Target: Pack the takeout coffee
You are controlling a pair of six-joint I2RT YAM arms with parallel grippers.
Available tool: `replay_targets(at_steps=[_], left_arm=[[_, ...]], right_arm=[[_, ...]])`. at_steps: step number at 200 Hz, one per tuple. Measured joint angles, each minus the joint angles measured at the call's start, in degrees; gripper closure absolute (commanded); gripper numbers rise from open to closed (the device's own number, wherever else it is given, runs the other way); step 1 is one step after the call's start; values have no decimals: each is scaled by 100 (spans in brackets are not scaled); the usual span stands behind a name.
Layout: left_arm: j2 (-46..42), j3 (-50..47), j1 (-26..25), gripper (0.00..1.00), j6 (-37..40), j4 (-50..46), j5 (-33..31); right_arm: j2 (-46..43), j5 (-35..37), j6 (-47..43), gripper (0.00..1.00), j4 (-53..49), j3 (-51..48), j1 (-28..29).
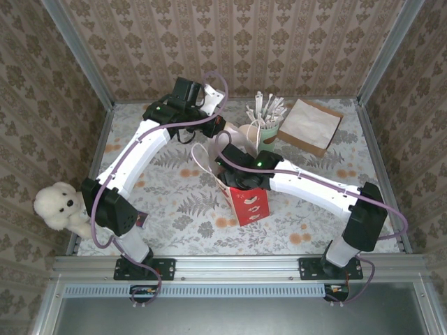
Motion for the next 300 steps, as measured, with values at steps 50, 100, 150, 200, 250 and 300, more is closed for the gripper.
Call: replay_targets(at_steps=[50,100,150,200,250,300], left_arm=[[0,-11,-210,100,122,68,76],[-2,-199,-273,100,271,129,-28],[-2,-273,-278,100,348,212,-81],[-142,-514,-278,100,468,367,-186],[-249,-566,-289,100,525,426,-203],[-251,-566,-289,100,553,435,-245]], right_arm=[[33,243,-201,30,111,155,4],[74,310,-201,30,118,306,4],[72,313,-175,30,94,337,4],[-179,444,92,31,50,531,-57],[-463,444,313,31,61,531,-133],[-463,442,306,31,-131,529,-138]])
